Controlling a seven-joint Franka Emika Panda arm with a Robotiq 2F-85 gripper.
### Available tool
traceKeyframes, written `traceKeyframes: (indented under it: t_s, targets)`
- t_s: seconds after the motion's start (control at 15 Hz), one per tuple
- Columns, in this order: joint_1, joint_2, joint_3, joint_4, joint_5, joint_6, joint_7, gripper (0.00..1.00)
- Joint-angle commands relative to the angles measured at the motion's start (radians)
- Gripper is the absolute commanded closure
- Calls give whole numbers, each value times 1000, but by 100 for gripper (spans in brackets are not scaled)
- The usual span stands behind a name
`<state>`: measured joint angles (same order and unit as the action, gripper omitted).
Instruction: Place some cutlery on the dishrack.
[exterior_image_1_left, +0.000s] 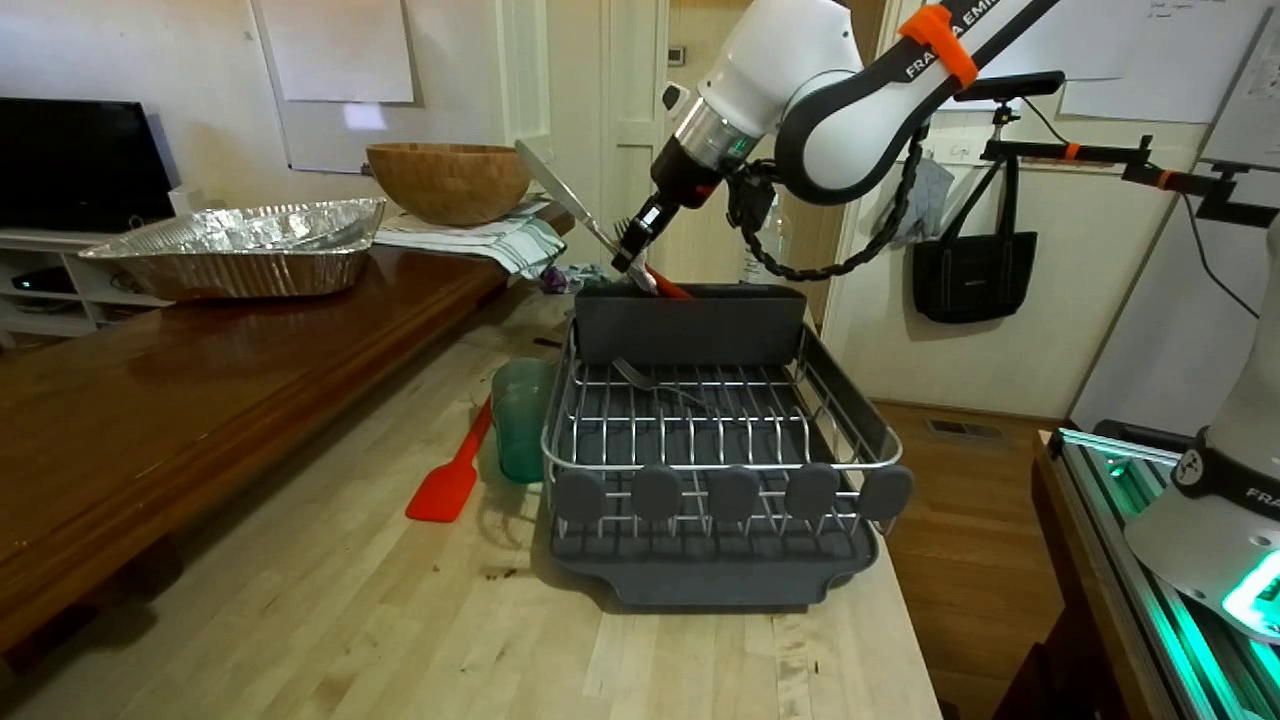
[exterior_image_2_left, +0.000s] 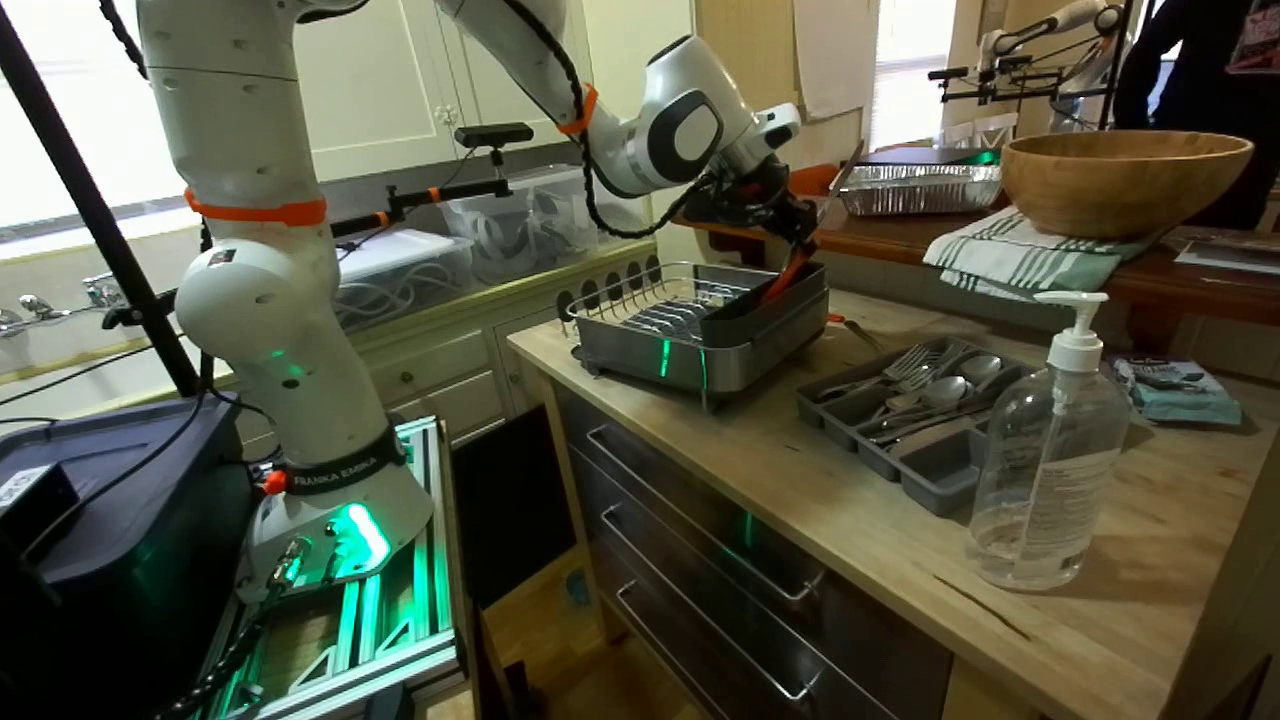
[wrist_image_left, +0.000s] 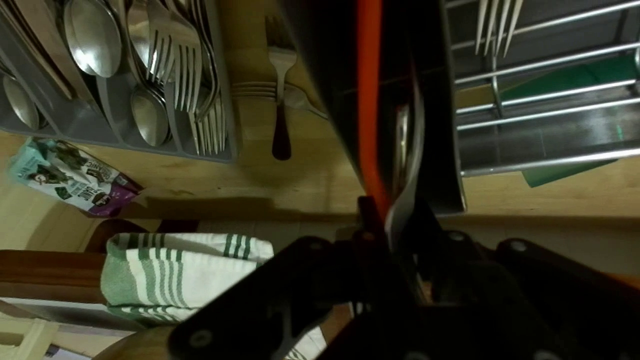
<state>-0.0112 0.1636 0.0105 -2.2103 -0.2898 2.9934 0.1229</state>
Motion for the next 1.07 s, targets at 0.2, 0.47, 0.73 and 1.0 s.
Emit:
traceKeyframes:
  t_s: [0.2,0.47,0.73,1.0]
  targets:
    - [-15,-41,-20,-123,6,85,-13,95]
    - [-89,-37,136,-147,203,93,-219,48]
    - [-70,-162,69,-151,96,14,-212,17]
    - [-102,-288,26,-113,-146,-67,-85,0]
